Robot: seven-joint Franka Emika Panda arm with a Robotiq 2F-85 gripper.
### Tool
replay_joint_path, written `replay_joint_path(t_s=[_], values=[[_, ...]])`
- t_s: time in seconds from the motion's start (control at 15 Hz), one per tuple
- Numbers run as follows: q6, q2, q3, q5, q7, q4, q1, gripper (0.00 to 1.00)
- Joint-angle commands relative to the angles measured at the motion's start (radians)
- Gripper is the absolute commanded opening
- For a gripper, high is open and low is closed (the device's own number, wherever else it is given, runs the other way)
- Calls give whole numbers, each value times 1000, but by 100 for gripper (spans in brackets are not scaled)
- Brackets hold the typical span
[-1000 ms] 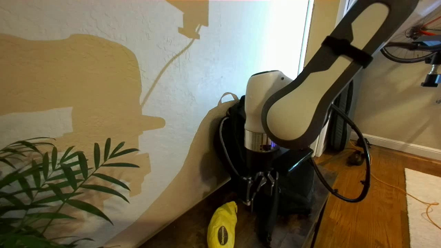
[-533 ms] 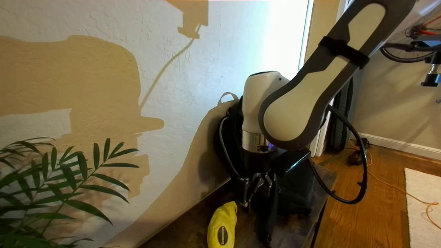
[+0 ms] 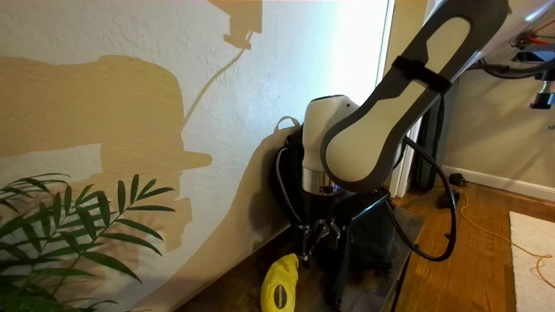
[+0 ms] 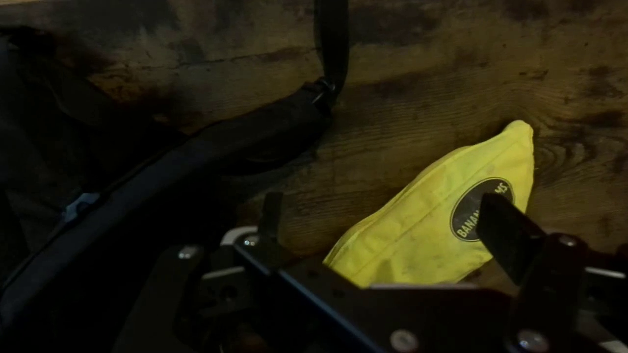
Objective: Put the yellow object into the bag.
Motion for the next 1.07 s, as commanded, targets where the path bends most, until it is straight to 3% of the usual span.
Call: replay_joint_path(t_s=[0.0, 0.4, 1.0], values=[[-2, 83, -11, 53, 69, 86, 8, 100], [-26, 206, -17, 136, 202, 230, 27, 100], [-81, 304, -41, 163, 353, 383, 69, 100]])
